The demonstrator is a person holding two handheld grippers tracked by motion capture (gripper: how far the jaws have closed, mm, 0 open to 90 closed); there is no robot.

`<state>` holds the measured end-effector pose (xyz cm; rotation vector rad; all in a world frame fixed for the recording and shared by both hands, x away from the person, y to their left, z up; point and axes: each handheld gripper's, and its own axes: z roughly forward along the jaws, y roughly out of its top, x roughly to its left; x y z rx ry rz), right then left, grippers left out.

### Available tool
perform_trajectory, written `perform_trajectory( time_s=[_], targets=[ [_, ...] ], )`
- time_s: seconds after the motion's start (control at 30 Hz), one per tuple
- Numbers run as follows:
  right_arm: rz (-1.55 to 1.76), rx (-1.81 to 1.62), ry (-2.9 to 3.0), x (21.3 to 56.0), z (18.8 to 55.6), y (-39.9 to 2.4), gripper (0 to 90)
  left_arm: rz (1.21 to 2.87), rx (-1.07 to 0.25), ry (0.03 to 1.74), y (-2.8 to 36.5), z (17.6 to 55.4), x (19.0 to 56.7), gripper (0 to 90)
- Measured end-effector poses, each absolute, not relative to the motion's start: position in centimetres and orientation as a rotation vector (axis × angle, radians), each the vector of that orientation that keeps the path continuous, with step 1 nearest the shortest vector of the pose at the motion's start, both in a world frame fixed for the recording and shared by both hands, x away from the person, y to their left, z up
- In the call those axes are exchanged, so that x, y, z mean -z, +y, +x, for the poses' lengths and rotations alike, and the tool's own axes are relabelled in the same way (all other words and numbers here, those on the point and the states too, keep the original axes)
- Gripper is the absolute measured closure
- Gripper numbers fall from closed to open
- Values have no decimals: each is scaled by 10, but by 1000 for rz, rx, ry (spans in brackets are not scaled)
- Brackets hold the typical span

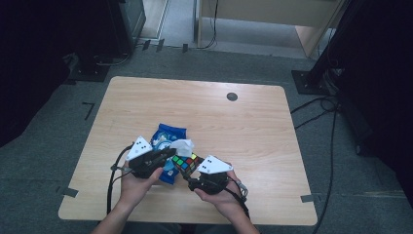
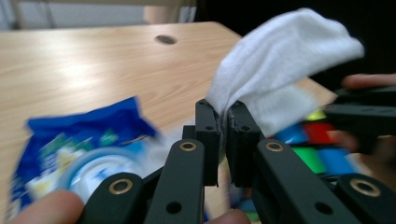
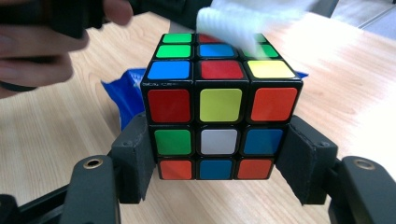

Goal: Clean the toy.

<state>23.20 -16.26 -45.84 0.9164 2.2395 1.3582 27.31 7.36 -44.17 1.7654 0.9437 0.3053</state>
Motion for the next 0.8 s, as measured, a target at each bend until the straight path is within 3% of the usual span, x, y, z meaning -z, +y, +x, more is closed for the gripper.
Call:
perform_trajectory(
  time_s=[0.43,0.57,0.6,0.67,0.73,0.8],
  targets=[
    [1006,-1398,2090,438,236,-198,353,1886,-203,914,60,277,461,832],
    [1015,-1426,2060,430,236,-205,353,1929,-149,847,38,271,468,814],
    [1015,-1430,2054,429,236,-205,353,1950,-137,808,33,268,469,779],
    [1021,-1431,2059,429,235,-204,353,1993,-170,742,24,263,471,615],
    [1011,-1428,2058,429,234,-203,353,2036,-258,682,21,258,470,471],
    [1018,-1440,2062,427,234,-202,353,2045,-334,639,23,256,469,385]
  ],
)
